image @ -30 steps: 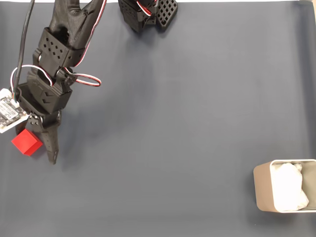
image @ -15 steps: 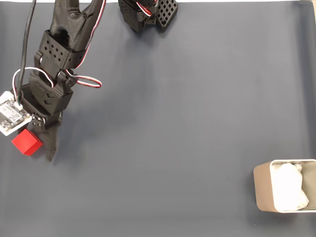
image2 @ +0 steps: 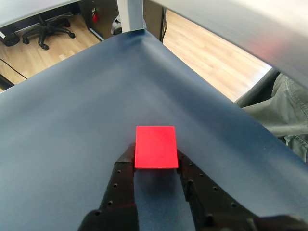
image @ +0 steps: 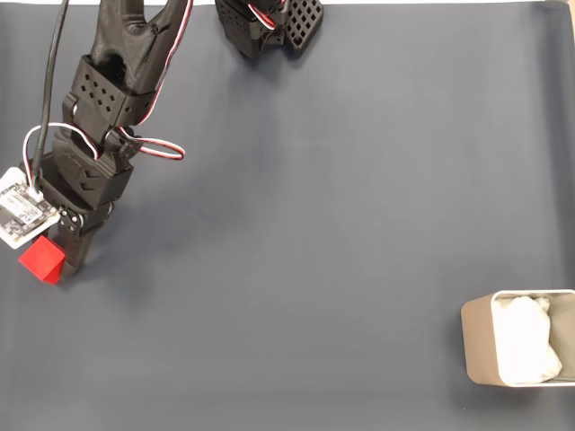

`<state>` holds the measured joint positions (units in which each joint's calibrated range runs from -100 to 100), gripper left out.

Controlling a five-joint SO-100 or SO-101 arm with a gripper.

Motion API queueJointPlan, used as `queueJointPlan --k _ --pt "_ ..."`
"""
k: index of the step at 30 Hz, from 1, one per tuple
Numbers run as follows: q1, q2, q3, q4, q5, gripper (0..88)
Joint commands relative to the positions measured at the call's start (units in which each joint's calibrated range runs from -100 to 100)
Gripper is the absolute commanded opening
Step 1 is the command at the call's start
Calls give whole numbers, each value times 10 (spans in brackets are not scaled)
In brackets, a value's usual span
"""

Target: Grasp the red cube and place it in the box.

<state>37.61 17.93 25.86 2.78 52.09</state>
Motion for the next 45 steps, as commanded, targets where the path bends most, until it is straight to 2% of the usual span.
queueJointPlan --k 1,8,18,45 --pt "-4 -10 -30 -4 0 23" --pt "-5 -19 -33 -2 -1 16" --pt "-44 -94 -52 74 -3 0" --pt "-336 -328 -43 196 -8 0"
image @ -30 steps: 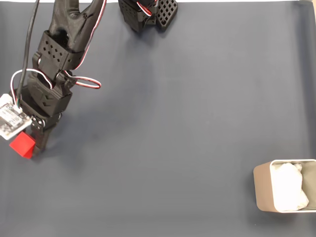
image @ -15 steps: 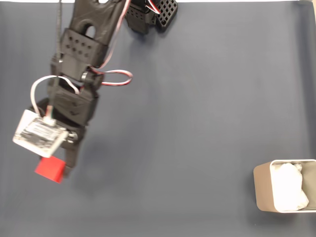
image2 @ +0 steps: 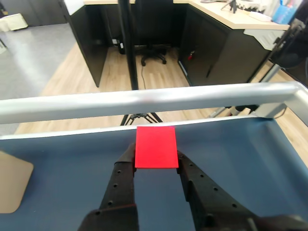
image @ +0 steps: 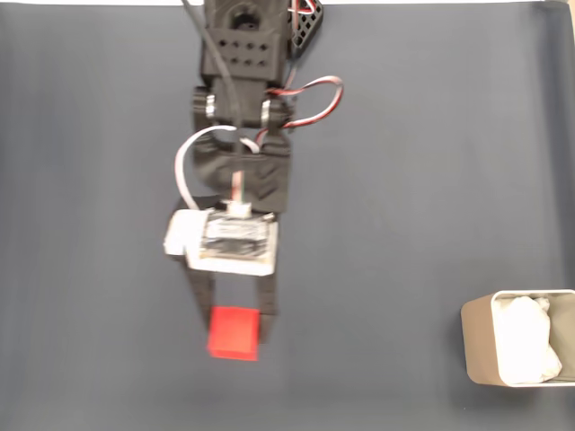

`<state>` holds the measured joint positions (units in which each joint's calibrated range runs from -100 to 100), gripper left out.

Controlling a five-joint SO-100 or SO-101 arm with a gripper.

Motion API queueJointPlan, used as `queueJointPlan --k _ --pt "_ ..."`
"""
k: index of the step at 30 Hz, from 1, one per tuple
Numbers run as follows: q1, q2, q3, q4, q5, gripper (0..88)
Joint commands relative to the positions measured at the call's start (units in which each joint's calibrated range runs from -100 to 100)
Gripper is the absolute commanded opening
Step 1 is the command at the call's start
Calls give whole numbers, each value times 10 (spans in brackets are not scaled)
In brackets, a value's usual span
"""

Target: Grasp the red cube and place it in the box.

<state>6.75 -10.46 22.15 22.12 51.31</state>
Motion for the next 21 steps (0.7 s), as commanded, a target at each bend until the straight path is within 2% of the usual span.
queueJointPlan --k 1,21 --pt "-36 -49 -5 3 0 0" --pt "-222 -78 -1 21 3 0"
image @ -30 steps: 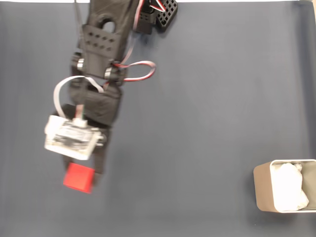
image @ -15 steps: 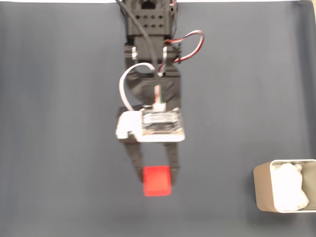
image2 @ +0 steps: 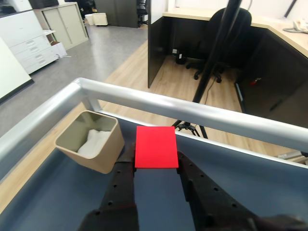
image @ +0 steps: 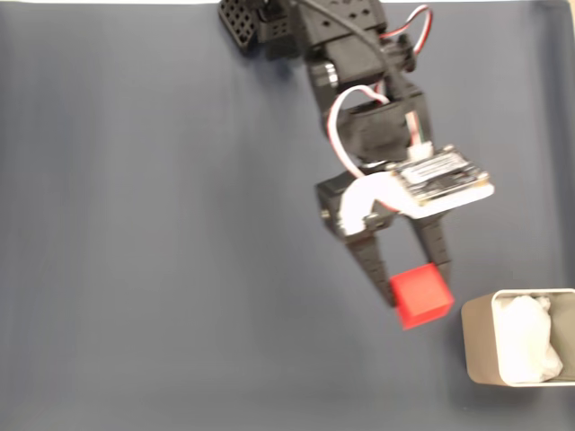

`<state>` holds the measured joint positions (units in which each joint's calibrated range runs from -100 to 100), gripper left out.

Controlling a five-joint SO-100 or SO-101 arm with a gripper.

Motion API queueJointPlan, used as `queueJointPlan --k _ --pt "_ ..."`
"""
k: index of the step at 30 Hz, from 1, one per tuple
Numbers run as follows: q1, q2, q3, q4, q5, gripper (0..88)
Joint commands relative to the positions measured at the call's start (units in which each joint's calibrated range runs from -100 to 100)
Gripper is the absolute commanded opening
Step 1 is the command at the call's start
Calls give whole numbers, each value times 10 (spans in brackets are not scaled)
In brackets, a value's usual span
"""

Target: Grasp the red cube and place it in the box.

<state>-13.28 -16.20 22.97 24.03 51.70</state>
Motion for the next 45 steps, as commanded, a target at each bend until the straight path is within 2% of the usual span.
queueJointPlan --k 1,15,45 --pt "-28 -17 -13 2 -2 0" --pt "-92 98 -169 38 -12 0" --pt "-134 282 -350 37 -5 0"
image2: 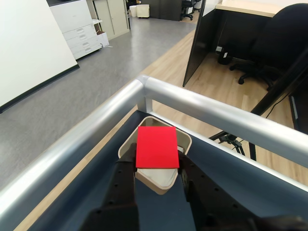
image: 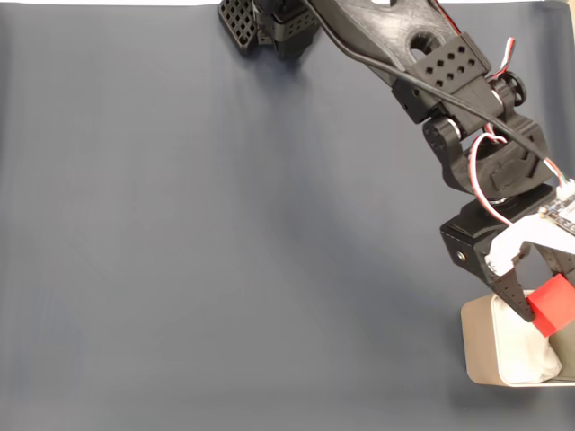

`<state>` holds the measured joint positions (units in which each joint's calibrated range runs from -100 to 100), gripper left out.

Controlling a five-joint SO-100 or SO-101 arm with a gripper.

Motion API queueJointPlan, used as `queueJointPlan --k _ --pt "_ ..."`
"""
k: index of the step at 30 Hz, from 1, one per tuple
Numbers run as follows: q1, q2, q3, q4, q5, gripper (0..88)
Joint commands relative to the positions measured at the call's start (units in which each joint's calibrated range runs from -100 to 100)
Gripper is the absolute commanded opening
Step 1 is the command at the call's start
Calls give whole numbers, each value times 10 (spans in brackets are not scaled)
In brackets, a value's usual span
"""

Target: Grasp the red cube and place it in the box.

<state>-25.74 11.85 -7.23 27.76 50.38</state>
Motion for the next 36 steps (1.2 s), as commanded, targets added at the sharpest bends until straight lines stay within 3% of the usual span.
queueJointPlan --k 1,36 --pt "-10 7 -54 -1 8 0" --pt "25 80 -95 -25 5 0"
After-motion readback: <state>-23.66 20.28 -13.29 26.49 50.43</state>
